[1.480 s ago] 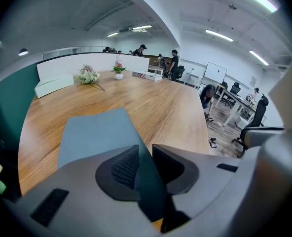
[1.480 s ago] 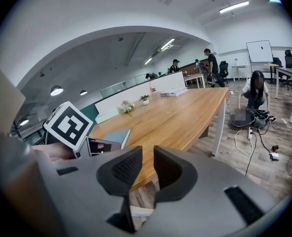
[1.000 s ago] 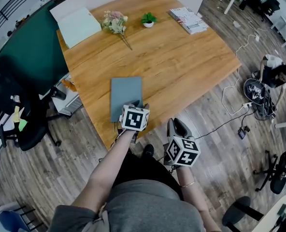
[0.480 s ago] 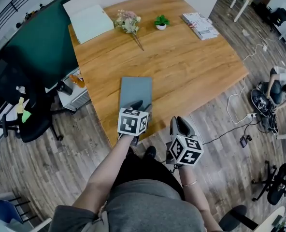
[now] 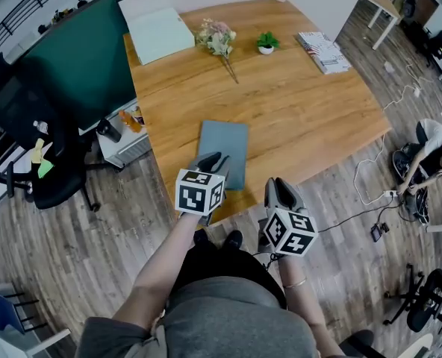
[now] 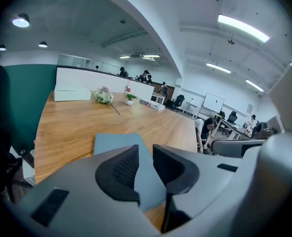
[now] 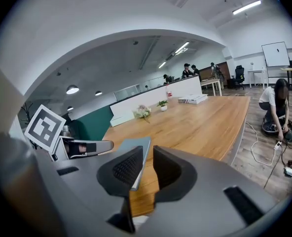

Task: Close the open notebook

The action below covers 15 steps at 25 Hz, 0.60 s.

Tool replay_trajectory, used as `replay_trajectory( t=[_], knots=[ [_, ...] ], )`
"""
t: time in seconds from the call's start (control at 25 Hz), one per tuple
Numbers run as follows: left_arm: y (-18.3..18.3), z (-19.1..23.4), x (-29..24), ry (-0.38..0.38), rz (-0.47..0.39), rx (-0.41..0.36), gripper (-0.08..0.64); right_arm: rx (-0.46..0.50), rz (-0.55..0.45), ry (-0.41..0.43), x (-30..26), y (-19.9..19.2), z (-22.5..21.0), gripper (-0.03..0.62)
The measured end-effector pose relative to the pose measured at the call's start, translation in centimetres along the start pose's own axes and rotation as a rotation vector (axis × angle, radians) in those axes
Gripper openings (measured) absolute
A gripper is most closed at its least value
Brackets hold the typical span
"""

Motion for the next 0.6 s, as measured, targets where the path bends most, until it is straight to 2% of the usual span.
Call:
replay_trajectory(
  t=[0.6],
  knots=[
    [0.5, 2.7, 5.9, 0.101, -0.128, -0.008, 0.041, 0.046, -0.033, 0.084, -0.5, 1.1, 3.7, 0.051]
  ],
)
Point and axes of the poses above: the fingertips, and each gripper's own axes: x backward along the fingers, z to its left, y out of its top, the point moved 5 cm from there along x, backward along the fingers, and after that the axes turned 8 degrees about -y, right-handed, at the moved point
